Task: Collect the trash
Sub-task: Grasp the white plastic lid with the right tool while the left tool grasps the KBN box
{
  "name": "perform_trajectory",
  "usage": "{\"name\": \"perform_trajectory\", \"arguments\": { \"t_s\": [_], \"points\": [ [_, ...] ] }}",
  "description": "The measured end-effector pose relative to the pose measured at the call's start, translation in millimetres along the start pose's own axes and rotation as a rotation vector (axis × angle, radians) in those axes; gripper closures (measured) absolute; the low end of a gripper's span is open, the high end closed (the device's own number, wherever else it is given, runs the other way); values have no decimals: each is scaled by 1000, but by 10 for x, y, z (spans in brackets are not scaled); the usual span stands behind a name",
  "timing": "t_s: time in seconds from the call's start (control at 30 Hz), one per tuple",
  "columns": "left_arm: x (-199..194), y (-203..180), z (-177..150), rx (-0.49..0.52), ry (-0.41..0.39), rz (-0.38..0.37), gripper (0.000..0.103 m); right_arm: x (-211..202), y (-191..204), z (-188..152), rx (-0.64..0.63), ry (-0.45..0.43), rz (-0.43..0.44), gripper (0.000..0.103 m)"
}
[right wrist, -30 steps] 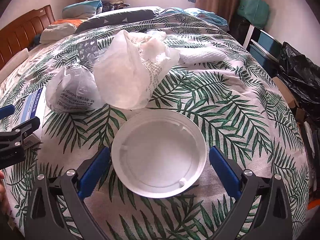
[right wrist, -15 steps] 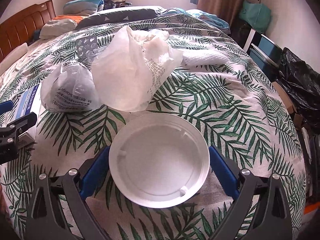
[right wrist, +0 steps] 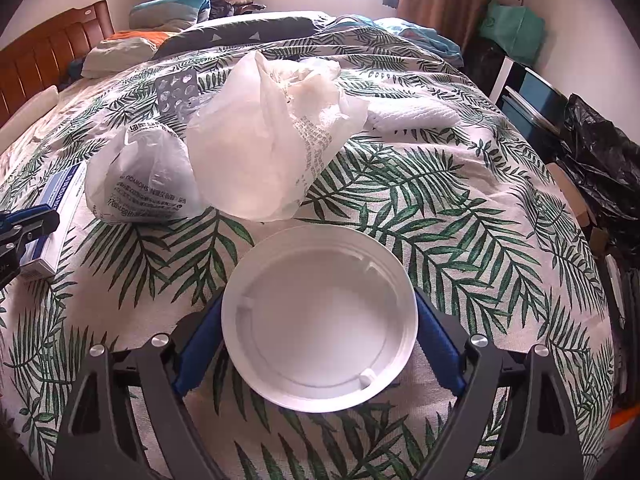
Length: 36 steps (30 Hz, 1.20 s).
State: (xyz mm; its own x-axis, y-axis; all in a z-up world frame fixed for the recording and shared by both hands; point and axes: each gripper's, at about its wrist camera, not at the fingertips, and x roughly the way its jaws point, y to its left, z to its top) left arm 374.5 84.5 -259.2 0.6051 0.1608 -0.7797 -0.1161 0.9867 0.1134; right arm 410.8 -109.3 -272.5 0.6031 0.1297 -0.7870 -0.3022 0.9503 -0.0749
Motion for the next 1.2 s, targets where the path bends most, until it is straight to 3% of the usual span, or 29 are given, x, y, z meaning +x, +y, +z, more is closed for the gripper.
{"name": "perform_trajectory", "arguments": {
  "t_s": [0.43,0.8,0.97,1.2],
  "points": [
    [-305,-195,-267,55,-43,-26,95,-210,-105,-85,19,-16,66,23],
    [-719,-448,-563,118,-77,-90,95,-767,2,-427,-9,-49,134,23],
    [-907,-568,-713,170,-99,-78,95,-996,76,-605,-28,-61,161,23],
    [-683,-98,-573,20,-34,-100,93,-1073,102,-750,-36,-57,167,23]
  ]
}}
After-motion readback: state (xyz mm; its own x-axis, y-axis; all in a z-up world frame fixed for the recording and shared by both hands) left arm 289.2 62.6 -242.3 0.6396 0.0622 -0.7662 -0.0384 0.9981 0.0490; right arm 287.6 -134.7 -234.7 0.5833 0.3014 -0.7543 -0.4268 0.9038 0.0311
